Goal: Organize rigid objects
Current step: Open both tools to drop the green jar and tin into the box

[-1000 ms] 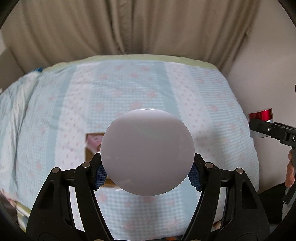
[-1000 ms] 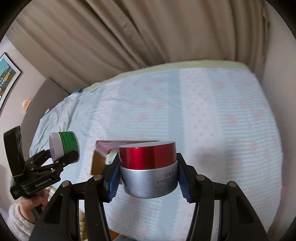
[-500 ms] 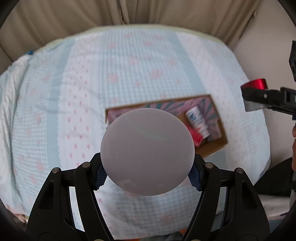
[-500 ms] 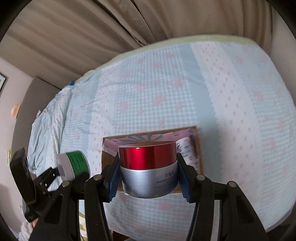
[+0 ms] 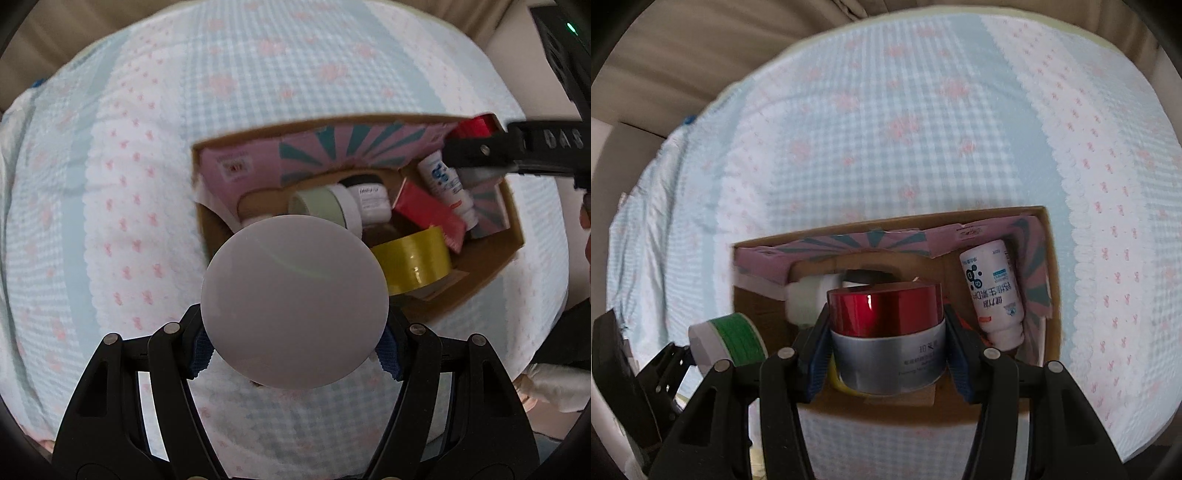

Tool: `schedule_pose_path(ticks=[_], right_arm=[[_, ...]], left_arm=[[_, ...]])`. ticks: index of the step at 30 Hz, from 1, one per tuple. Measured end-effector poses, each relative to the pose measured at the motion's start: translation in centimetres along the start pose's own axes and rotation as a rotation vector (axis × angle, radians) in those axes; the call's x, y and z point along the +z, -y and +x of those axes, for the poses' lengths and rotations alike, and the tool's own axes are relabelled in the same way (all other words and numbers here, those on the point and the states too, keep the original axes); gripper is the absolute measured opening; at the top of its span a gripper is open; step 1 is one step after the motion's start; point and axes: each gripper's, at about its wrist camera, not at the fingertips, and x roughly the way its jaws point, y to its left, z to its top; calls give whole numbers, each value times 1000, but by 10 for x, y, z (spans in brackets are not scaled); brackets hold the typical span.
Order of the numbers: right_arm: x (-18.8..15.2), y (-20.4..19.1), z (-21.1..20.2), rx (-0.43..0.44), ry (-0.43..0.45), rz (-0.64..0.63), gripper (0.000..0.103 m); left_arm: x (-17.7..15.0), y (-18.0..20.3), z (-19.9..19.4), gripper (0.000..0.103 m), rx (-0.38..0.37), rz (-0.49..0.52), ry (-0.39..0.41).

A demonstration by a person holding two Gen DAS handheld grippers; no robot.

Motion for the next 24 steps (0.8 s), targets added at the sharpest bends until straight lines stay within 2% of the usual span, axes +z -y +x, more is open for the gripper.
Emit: schedule_pose_path(ticks=[4, 11, 13, 14, 15, 16, 17, 19, 24], right_arm=[[14, 6, 30, -4, -60, 38, 51], [21, 10, 58, -12, -126, 63, 51], [22, 10, 64, 0, -148, 70, 51], [22, 10, 63, 8, -140, 73, 52], [22, 11, 61, 11, -130, 76, 55], [22, 12, 59, 10, -118, 79, 66], [22, 12, 56, 1, -111, 77, 87], [21, 13, 52, -22, -111, 62, 103], [14, 17, 39, -52, -125, 29, 103]], left_arm=[[-2, 2, 19, 68, -9, -30, -36], [-1, 21, 28, 69, 31, 31, -57], [1, 24, 25, 89, 30, 45, -55], [3, 27, 22, 102, 12, 52, -41], [4, 28, 19, 103, 2, 56, -31], [5, 31, 17, 103, 1, 64, -27], [6, 34, 15, 103, 5, 74, -24], [6, 37, 14, 103, 5, 87, -21], [0, 38, 7, 103, -10, 86, -8]])
